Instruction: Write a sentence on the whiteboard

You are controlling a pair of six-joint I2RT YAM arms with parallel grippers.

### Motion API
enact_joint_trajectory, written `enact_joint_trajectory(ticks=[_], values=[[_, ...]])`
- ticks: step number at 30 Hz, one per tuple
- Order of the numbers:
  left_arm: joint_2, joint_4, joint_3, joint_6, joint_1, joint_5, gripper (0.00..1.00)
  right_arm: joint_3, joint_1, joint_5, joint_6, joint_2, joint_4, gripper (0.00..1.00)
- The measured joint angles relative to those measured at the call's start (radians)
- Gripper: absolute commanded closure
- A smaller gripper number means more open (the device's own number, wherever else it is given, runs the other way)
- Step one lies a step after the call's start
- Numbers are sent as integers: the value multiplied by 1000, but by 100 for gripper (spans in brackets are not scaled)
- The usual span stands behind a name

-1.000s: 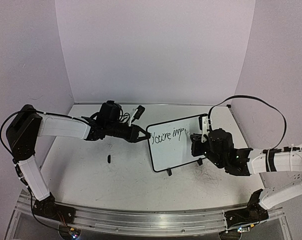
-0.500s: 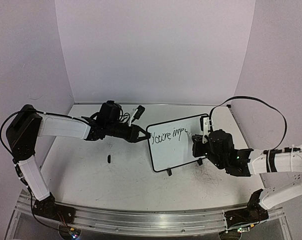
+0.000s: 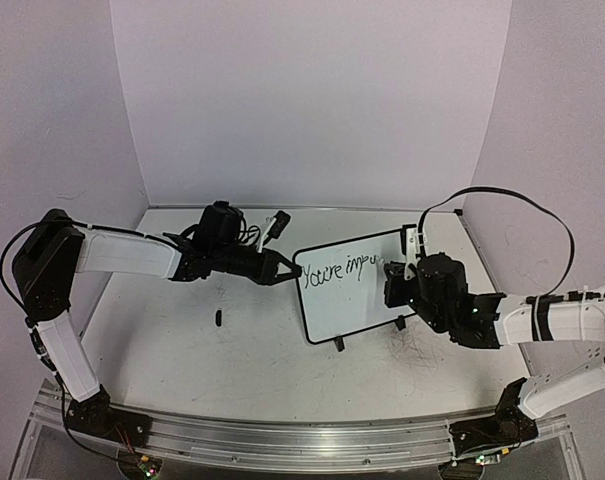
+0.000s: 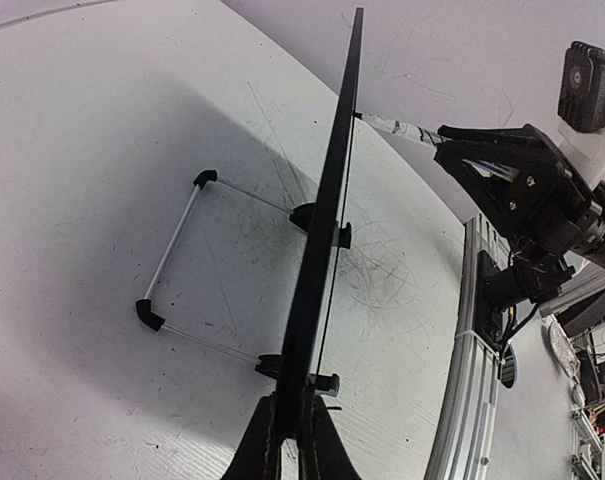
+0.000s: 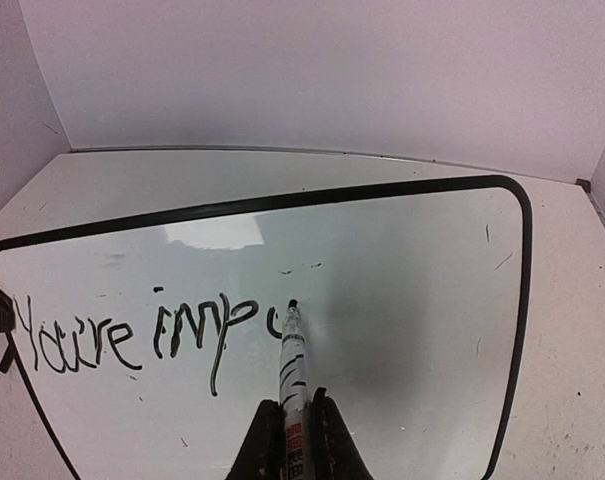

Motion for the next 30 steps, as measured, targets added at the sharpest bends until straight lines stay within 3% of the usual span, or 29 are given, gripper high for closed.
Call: enact_joint_trajectory(ticks=[16,30], values=[[0,-4,0,0,0,0,100,0,-1,-53,-10,6,15,100],[0,-4,0,3,0,0,100,-12,-40,-38,-12,-92,-13,100]])
